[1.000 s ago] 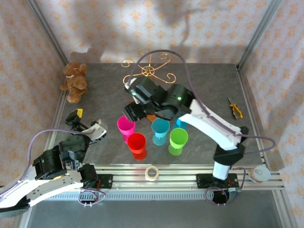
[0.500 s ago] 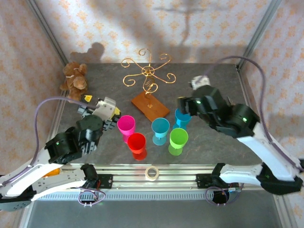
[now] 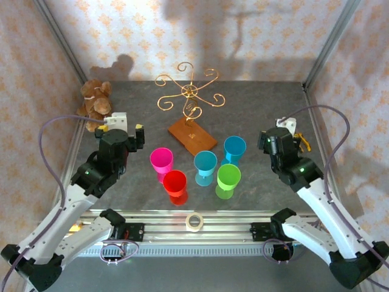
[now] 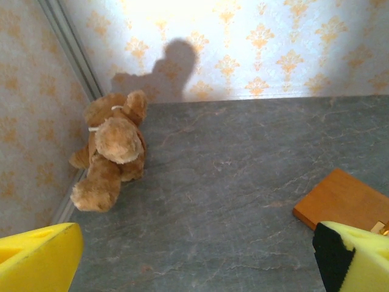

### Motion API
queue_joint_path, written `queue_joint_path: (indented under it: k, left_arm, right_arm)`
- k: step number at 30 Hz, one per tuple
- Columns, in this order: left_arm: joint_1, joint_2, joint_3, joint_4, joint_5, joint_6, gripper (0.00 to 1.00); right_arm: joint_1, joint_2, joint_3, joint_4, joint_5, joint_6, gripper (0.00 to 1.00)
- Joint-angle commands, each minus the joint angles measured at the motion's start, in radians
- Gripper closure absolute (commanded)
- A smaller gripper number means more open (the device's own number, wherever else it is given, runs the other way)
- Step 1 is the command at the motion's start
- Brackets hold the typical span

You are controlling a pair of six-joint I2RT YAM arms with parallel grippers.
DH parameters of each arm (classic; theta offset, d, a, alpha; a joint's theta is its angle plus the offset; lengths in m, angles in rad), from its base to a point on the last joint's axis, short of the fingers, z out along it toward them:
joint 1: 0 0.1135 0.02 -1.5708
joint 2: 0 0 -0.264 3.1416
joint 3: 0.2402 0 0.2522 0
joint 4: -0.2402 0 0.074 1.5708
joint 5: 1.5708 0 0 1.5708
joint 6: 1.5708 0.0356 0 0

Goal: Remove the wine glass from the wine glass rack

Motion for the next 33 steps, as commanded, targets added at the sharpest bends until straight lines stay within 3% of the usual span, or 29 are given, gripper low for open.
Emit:
queue_joint_path:
  k: [1, 5, 12, 17, 24, 30, 33]
  left_arm:
    - [0.059, 0.015, -0.074, 0.128, 0.048, -0.072, 0.0]
    - [0.135, 0.045, -0.134, 0.208, 0.054, -0.072, 0.0]
    - [0.214, 0.126, -0.261, 0.414, -0.024, -0.002, 0.0]
    - [0.302, 0.225, -0.399, 0.741, 0.097, -0.001, 0.0]
    - [0.338, 0.395, -0.455, 1.007, 0.14, 0.076, 0.0]
    - [0.359, 0.5, -0.431, 1.075, 0.204, 0.158, 0.0]
    - [0.362, 0.526, -0.398, 0.983, 0.243, 0.149, 0.0]
  right_arm:
    - [-0.068, -0.029, -0.076, 0.232, -0.001, -0.027, 0.17]
    - [-0.16, 0.013, -0.161, 0.364, -0.034, 0.028, 0.17]
    - [-0.194, 0.118, -0.365, 0.763, 0.001, -0.076, 0.16]
    - [-0.268, 0.25, -0.425, 0.905, -0.051, -0.097, 0.17]
    - [-0.304, 0.428, -0.445, 1.067, -0.062, -0.14, 0.18]
    - [-0.313, 0.504, -0.459, 1.179, -0.098, -0.149, 0.18]
    - [-0.318, 0.545, -0.451, 1.237, -0.143, -0.159, 0.18]
